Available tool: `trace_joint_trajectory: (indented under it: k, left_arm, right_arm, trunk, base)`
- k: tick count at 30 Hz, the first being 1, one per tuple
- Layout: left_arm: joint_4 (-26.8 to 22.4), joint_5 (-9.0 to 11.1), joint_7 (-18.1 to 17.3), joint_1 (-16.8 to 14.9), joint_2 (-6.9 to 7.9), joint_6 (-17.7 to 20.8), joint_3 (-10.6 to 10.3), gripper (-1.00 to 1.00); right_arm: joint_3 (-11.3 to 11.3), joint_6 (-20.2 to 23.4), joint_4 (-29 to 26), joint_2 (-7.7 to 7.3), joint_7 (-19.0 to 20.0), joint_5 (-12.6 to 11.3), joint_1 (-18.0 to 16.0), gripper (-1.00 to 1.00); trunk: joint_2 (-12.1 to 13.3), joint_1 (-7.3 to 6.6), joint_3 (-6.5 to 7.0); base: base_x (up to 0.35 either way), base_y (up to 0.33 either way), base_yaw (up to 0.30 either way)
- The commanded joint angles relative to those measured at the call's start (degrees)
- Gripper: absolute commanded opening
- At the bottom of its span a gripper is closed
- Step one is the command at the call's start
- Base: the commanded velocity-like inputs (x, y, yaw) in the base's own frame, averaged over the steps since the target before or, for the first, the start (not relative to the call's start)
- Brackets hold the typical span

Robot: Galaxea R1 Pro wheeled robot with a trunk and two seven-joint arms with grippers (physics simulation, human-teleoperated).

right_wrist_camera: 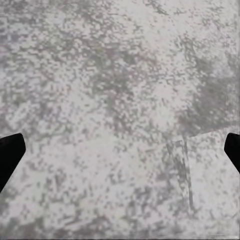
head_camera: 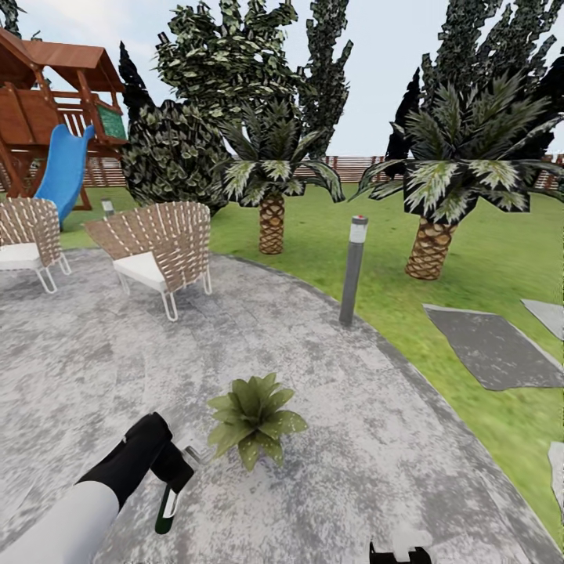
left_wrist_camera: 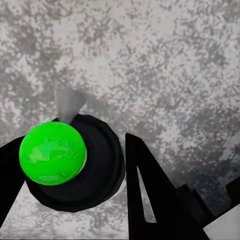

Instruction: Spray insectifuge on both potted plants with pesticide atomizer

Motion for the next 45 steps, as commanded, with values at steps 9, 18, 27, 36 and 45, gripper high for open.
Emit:
trace_joint_trajectory:
  k: [9, 18, 27, 36, 45]
  left_arm:
    - [-0.1, -0.3, -0.5, 0.0, 0.1, 0.2, -0.1, -1.0]
    - [-0.2, 0.1, -0.5, 0.0, -0.05, 0.2, -0.1, -1.0]
    - [-0.2, 0.2, -1.0, -0.4, -0.57, 0.6, -0.3, -1.0]
    - [0.1, -2.3, -8.9, -6.5, -0.2, 10.2, -2.8, -1.0]
    - [1.0, -13.7, -22.9, -8.0, -0.51, 11.0, -6.0, -1.0]
  right_arm:
    - [0.5, -0.2, 0.1, -0.06, -0.1, -0.5, 0.0, 1.0]
    - [0.5, -0.2, 0.0, 0.02, -0.1, -0.6, 0.0, 1.0]
    - [0.4, -0.2, 0.0, -0.06, -0.2, -0.6, 0.0, 1.0]
    - [0.4, -0.2, 0.0, -0.48, -0.2, -0.6, 0.0, 1.0]
    - [0.4, -0.2, 0.0, -0.5, -0.2, -0.6, 0.0, 1.0]
  trunk:
    - [0.0, -0.04, -0.06]
    - [0.0, -0.04, -0.06]
    - [0.0, -0.04, -0.06]
    - [0.0, -0.04, -0.06]
    - [0.0, -0.04, -0.06]
  base:
    - [-0.157, 0.258, -0.005]
    - [-0.003, 0.302, -0.022]
    - [0.0, 0.123, -0.246]
    - [0.0, 0.001, -0.262]
    - [0.0, 0.011, -0.208]
